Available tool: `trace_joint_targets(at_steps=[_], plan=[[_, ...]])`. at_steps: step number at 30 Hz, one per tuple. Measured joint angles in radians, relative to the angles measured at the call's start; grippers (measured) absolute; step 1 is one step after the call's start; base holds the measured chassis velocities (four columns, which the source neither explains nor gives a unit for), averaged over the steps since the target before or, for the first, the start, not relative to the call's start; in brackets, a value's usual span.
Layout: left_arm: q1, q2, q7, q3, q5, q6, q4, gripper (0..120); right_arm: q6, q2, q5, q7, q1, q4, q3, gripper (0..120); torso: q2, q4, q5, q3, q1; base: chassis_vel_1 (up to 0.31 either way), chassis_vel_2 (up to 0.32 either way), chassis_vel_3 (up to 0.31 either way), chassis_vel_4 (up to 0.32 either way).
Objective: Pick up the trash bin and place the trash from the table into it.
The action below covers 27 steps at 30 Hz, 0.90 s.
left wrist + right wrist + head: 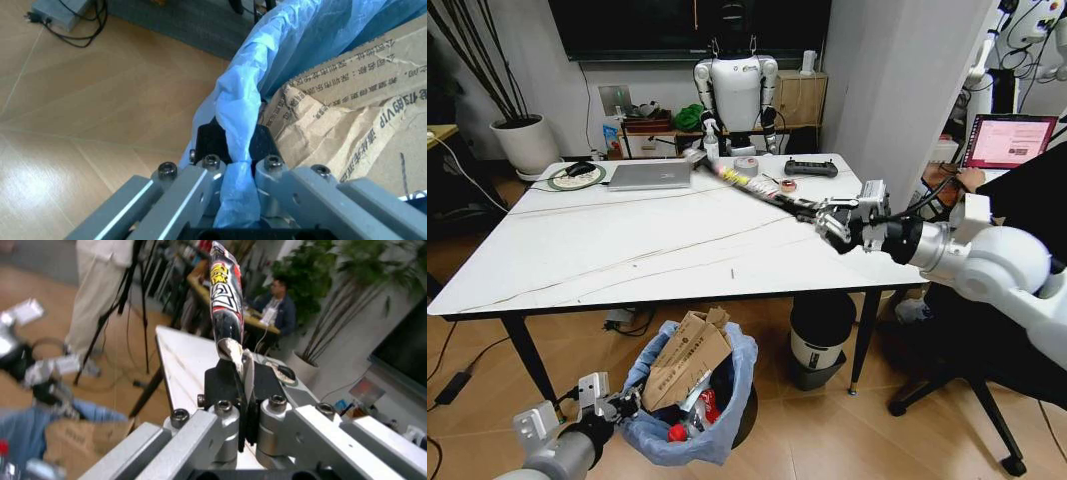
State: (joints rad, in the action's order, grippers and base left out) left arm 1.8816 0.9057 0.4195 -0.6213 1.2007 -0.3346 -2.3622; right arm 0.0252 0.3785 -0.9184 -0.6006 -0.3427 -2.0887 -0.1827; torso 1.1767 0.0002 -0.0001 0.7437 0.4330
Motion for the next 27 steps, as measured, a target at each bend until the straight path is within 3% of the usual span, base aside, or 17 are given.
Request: trace_joint_targets(at_steps=[9,18,27], plan=[[-0.011,0.005,0.000,0.003,0.004,-0.001,0.002,0,0.013,-0.022,0.262,-0.139,0.061,0.022,-0.013,0,0.000,0.0000,0.0003,0.000,0.000,0.000,0.000,0.000,0.000],[-0.020,0.006,0.005,0.007,0.018,-0.003,0.010,0,0.048,-0.010,0.382,-0.216,0.130,-0.035,-0.028,0,0.000,-0.0001,0.0000,0.000,0.000,0.000,0.000,0.000,0.000],[-0.014,0.001,0.009,0.015,0.030,-0.006,0.010,0,0.107,0.116,0.631,-0.303,0.271,-0.056,-0.143,0,0.000,0.0001,0.0001,0.000,0.000,0.000,0.000,0.000,0.000]])
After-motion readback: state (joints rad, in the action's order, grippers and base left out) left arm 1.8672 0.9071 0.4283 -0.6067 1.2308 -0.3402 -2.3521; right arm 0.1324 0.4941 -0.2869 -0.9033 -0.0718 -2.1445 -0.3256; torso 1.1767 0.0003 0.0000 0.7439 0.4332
